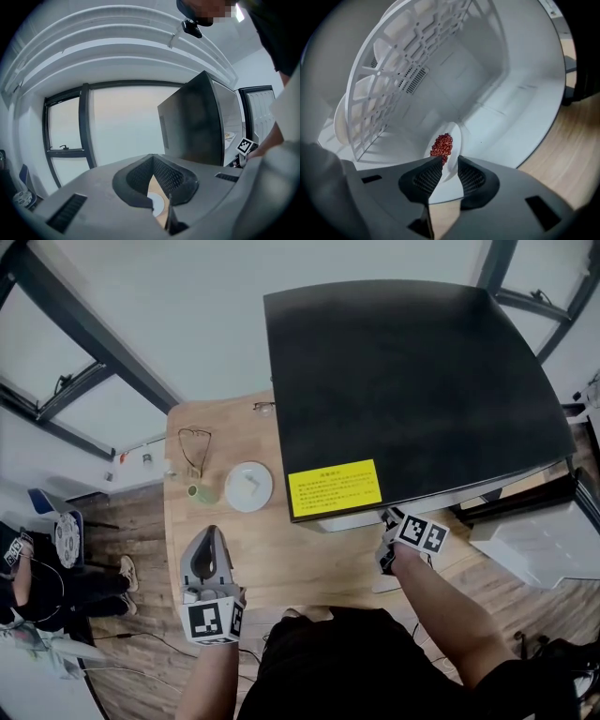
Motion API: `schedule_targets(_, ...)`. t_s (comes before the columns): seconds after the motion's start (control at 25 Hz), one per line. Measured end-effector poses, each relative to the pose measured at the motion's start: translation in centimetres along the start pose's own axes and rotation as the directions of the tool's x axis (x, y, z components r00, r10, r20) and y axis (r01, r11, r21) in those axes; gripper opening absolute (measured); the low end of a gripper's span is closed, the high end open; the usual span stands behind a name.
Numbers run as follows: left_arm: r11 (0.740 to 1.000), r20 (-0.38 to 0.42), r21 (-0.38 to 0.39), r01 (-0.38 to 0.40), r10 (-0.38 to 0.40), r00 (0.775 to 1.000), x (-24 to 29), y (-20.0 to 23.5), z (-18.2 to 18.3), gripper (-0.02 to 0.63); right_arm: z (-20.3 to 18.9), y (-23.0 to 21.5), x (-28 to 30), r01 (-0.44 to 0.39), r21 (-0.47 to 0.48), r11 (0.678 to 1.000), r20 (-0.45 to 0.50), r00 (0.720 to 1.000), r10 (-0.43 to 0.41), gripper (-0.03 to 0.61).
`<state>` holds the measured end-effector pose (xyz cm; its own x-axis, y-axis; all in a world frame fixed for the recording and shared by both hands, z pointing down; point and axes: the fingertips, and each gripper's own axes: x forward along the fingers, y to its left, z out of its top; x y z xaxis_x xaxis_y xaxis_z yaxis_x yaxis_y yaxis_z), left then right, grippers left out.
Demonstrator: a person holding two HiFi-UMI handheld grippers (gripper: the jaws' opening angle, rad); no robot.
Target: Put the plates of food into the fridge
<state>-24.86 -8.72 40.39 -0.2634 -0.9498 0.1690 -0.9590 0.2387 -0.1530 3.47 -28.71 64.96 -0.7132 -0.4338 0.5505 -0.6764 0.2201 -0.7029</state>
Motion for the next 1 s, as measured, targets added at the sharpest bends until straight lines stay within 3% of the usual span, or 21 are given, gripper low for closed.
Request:
schedule_targets(0.24,1.000,0.015,0.010,0.015,-0.015,1.000,-0.4,-0.5,0.7,0.003,0.1,0.4,-0.6,0.080,-0.116,0.990,0.001,0.997,-0.081,0.190)
schedule_targets(0.48,0.999,0.044,0.010,0.045,-0.045,0.998,-0.6,-1.8,1.7,0.003,0.4,0.6,-2.7,0.089,-0.150,0.985,0.047,0.995,-0.083,0.193)
schedule_targets(0.64,0.997,0.059,-0.013,0.075,-0.074,0.996,-0.7,-2.9,2.0,0.003,1.7,1.7,-5.5,0.076,-0.227,0.971,0.138,0.989,-0.045,0.193)
schedule_targets(0.8,0.994,0.055,-0.023,0.110,-0.109,0.993,-0.8,-4.2,1.6,0.003,3.7,4.1,-9.4,0.050,-0.369,0.928,0.246,0.968,0.046,0.190)
schedule_targets(1.0,0.987,0.064,-0.034,0.158,-0.156,0.986,-1.1,-6.0,1.6,0.003,5.9,6.3,-14.7,0.125,-0.525,0.842,0.354,0.932,0.082,0.117)
